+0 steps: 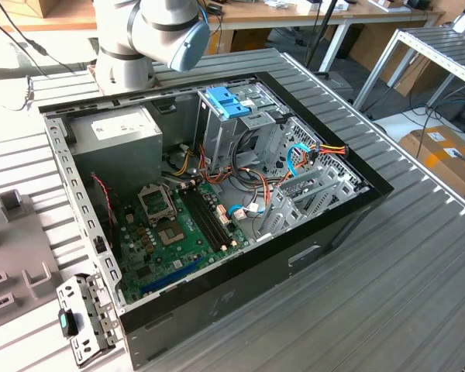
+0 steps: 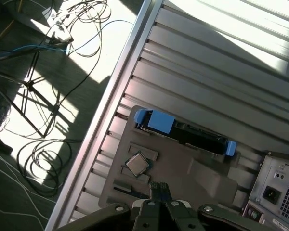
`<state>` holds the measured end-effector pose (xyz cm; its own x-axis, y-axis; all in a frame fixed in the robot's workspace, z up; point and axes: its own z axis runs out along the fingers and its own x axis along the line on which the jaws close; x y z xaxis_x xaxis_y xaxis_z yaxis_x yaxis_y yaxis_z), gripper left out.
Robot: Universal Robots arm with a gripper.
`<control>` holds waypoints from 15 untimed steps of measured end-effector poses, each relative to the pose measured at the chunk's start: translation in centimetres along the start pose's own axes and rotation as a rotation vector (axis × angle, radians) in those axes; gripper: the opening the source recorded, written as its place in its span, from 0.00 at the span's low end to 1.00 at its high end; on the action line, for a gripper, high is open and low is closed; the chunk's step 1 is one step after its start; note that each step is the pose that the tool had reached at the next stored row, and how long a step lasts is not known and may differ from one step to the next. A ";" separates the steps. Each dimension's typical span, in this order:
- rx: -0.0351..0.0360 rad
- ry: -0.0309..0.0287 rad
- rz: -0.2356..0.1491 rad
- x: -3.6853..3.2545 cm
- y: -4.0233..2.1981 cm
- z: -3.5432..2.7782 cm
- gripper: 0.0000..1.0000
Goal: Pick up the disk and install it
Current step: 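Pick up the disk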
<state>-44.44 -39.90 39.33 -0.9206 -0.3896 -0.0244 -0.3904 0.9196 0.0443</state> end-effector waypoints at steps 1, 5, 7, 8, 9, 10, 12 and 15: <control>-0.0002 0.0004 -0.009 0.00 0.00 0.00 0.11; -0.0007 0.0012 -0.028 0.00 0.00 0.00 0.11; -0.0009 0.0016 -0.037 0.00 0.00 0.00 0.11; -0.0011 0.0018 -0.042 0.00 0.00 0.00 0.11; -0.0011 0.0020 -0.047 0.00 0.00 0.00 0.11; -0.0012 0.0022 -0.052 0.00 0.00 0.00 0.11; -0.0015 0.0027 -0.062 0.00 0.00 0.00 0.11; -0.0019 0.0034 -0.077 0.00 0.00 0.00 0.11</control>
<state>-44.44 -39.90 39.33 -0.8877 -0.4598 -0.0245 -0.4604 0.8866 0.0443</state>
